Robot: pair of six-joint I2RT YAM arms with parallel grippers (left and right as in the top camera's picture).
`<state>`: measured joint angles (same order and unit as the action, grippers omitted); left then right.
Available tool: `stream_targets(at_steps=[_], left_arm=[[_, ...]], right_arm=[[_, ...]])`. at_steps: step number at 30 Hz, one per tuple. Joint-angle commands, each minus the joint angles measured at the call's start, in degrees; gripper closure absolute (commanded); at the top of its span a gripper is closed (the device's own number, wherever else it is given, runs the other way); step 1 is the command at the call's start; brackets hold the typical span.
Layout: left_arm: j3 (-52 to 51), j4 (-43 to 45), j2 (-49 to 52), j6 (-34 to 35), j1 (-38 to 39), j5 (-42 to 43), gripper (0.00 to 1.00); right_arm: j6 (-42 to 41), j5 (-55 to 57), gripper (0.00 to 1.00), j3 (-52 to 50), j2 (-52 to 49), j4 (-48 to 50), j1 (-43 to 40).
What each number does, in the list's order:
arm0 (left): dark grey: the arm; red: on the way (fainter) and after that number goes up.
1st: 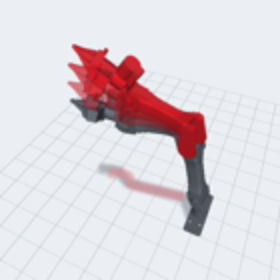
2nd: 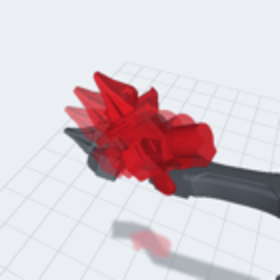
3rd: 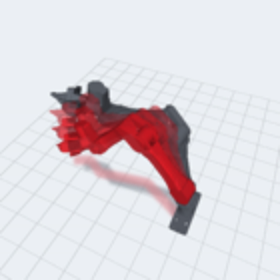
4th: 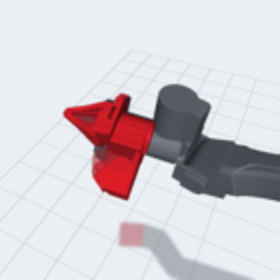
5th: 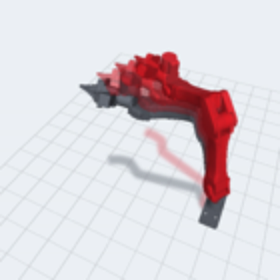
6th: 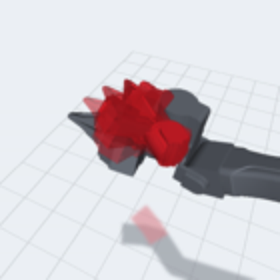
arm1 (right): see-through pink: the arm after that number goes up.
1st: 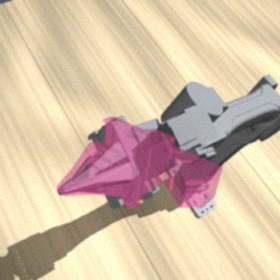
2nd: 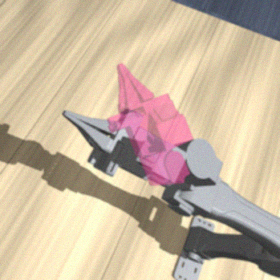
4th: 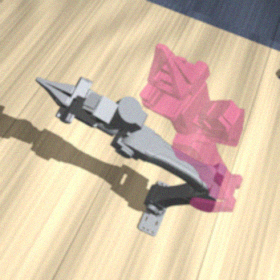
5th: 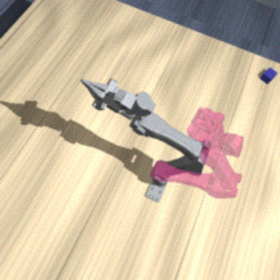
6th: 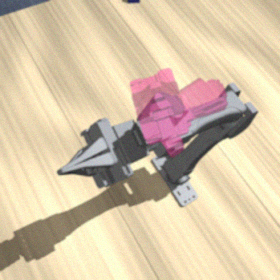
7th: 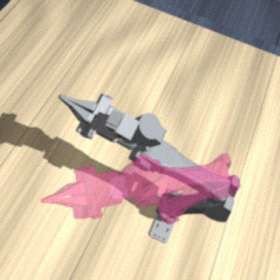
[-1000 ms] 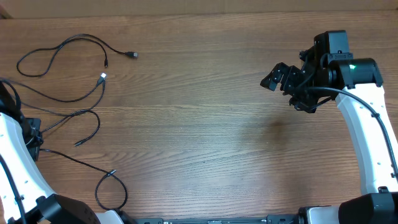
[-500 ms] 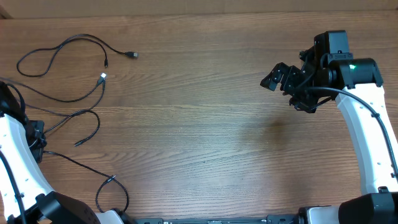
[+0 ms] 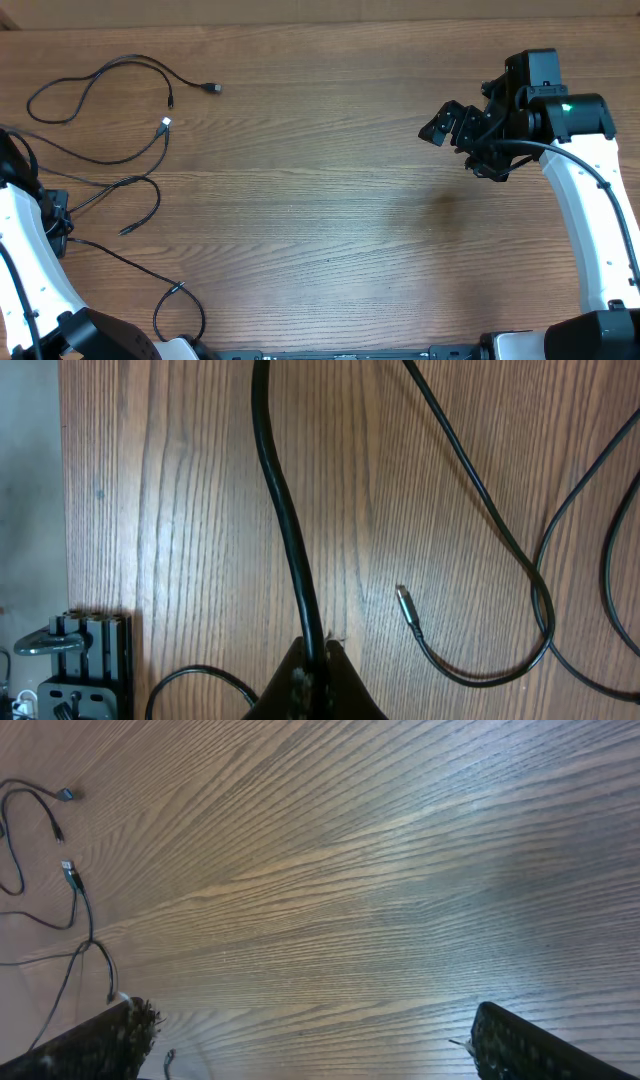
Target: Untangle cables
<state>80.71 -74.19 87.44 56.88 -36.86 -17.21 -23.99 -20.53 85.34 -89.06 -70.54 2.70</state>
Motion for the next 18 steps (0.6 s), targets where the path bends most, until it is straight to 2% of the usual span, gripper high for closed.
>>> stream_targets(at_steps=[1, 10, 12, 15, 18], left_arm=[[-0.4, 0.4, -0.5, 0.6, -0.3, -1.4, 0.96], [-1.4, 5.5, -0.5, 0.6, -0.3, -2.6, 0.96], [-2.9, 8.2, -0.5, 1.0, -0.3, -5.9, 0.96], [-3.6, 8.7, -0.5, 7.6, -0.8, -14.8, 0.95], [-3.6, 11.0, -0.5, 7.9, -2.3, -16.4, 0.93]], right_arm=[[-0.2, 0.5, 0.00, 0.2, 0.0, 0.2, -0.2], [-0.2, 0.5, 0.00, 0.2, 0.0, 0.2, -0.2], [-0.2, 0.5, 0.00, 0.2, 0.0, 0.2, -0.2], [-0.2, 0.5, 0.00, 0.2, 0.0, 0.2, -0.2], [-0.2, 0.5, 0.00, 0.2, 0.0, 0.2, -0.2]])
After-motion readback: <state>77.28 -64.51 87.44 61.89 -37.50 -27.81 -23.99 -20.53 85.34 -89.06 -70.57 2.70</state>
